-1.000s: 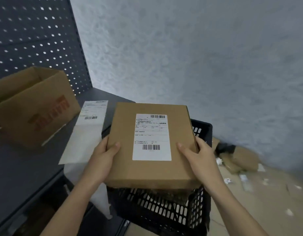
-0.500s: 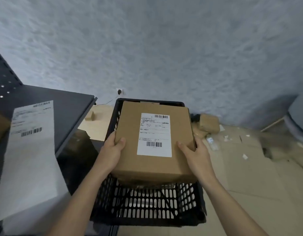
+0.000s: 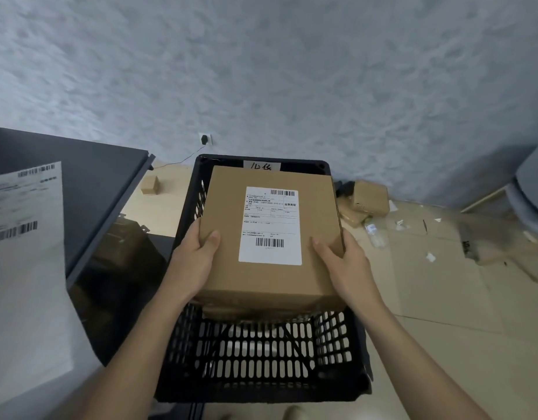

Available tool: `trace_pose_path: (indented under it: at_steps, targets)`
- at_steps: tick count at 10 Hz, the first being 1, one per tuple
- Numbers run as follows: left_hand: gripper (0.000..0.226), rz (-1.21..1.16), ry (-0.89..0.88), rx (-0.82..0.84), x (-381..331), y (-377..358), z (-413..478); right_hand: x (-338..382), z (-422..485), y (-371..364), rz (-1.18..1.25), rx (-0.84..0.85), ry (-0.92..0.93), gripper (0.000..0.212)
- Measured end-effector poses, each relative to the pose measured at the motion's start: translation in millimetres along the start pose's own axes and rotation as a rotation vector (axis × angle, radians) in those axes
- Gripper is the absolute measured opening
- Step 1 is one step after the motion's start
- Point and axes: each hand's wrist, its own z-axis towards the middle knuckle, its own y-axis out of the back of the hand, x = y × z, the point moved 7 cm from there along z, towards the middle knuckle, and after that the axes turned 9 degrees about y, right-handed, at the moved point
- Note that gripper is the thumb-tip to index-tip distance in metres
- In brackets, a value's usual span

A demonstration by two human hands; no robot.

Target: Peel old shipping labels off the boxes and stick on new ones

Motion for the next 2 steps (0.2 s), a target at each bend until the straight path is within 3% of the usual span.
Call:
trace_pose_path:
  at_steps: [2]
  targets:
    - [0.057,0.188,-0.114,-0.188,-24,10,-54,6,-21,19,-0.026,0.034,-0.014,0.079]
